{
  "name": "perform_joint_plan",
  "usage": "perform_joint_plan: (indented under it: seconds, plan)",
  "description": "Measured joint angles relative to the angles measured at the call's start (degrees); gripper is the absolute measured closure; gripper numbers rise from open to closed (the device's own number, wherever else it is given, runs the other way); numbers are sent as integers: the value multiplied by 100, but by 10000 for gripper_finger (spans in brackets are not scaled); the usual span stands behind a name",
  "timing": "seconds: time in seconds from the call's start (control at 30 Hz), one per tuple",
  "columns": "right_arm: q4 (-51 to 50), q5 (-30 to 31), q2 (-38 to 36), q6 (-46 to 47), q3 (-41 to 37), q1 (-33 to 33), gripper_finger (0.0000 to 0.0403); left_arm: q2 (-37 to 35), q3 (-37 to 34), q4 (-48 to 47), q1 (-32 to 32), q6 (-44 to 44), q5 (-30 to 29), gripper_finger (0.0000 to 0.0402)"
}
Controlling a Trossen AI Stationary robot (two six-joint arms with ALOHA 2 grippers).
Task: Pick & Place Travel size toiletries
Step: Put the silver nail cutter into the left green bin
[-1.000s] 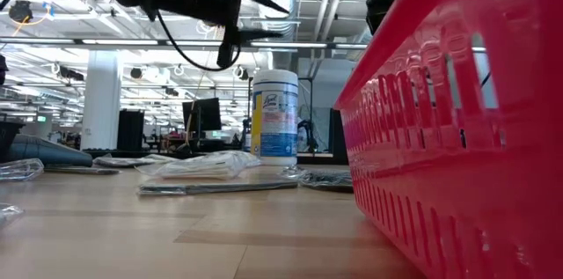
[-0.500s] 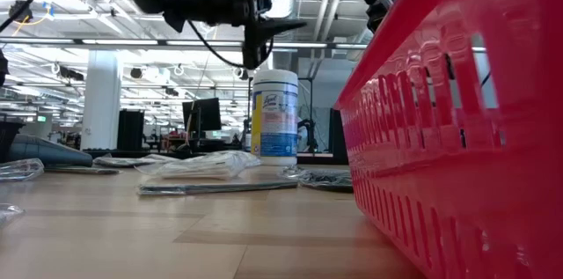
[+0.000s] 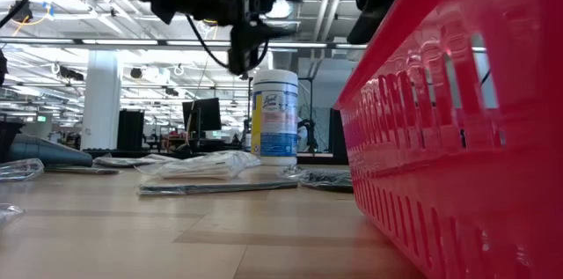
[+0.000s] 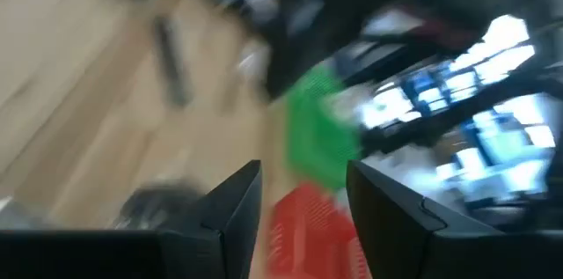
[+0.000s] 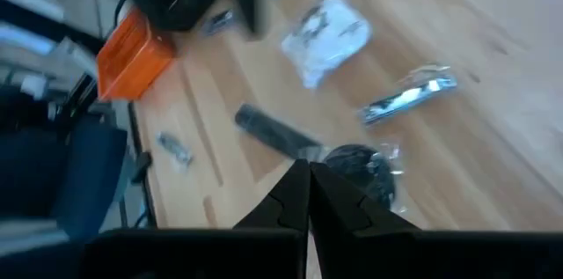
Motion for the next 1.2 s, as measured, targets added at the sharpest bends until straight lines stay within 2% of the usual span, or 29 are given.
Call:
perform_joint_plan:
  seconds: [0.17,0.37,0.5,0.67,0.77,0.9,1.2]
  plan:
    - [43,-8,2,-263,1,236,403,0,578,-1940,-313,488,-1151,268]
    - [48,-10,2,-135,1,296,403,103,1180,-2890,-255,77,-1742,297]
    - [29,14,2,-107,1,296,403,574,1714,-3572,-282,-111,-1746,306]
    - [10,16,2,-109,1,274,403,1488,2504,-3764,-552,-91,-1385,322]
    - [-3,17,2,-107,1,275,403,1810,2886,-3903,-682,-87,-1515,348]
    - [-76,18,2,-15,1,289,403,1931,2948,-4169,-665,-345,-1570,394]
    - [-126,22,2,20,1,285,403,2068,2856,-4382,-495,-235,-1139,401]
